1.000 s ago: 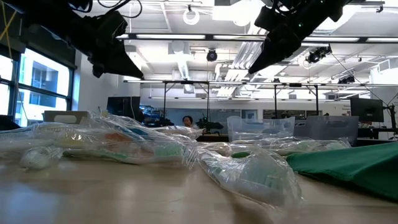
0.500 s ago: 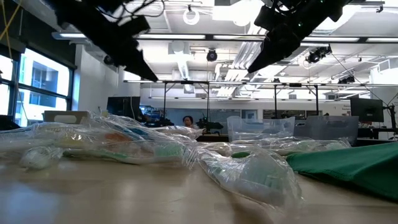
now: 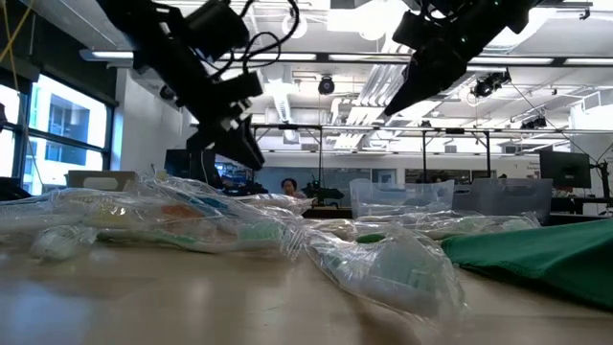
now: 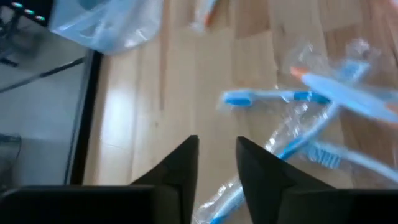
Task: Pick & Place Toothbrushes
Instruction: Put the blue toothbrush into the transparent bin
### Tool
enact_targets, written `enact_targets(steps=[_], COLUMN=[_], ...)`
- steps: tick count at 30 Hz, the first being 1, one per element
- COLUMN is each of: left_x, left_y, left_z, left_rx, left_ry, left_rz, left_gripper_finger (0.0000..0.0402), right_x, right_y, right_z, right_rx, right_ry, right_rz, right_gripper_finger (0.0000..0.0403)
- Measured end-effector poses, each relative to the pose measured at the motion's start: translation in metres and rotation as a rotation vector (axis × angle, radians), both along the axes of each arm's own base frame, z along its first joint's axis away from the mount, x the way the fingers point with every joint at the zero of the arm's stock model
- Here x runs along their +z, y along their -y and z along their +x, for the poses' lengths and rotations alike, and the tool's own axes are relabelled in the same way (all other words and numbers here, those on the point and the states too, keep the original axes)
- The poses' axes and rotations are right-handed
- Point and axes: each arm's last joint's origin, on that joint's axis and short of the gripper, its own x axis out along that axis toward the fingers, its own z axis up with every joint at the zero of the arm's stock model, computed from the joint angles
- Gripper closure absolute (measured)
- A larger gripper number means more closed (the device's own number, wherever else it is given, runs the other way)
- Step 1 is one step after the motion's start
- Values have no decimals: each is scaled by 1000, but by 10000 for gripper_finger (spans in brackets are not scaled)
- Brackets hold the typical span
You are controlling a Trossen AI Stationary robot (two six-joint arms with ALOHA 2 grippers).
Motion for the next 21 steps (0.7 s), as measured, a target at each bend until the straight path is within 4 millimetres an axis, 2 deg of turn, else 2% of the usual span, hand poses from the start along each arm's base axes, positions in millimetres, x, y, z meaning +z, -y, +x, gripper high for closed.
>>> enact_targets(steps=[3,9,15,21], left_x=[-7,-6,2,-1], left_y=[0,-1,-21,-37], left_z=[7,16,15,7], left_rx=[-42,-72,-15,-89], left_ry=[-26,-72,-108,-160], left_rz=[-35,-76,-88,-108], left_gripper_finger=[272,268,268,268], right_x=[0,-2,-3,-3], right_y=[0,0,0,0], right_z=[0,-2,-2,-2], right_rx=[0,0,2,15], right_ry=[-5,-31,-34,-42], right_rz=[1,6,4,-11], right_gripper_finger=[400,400,400,400])
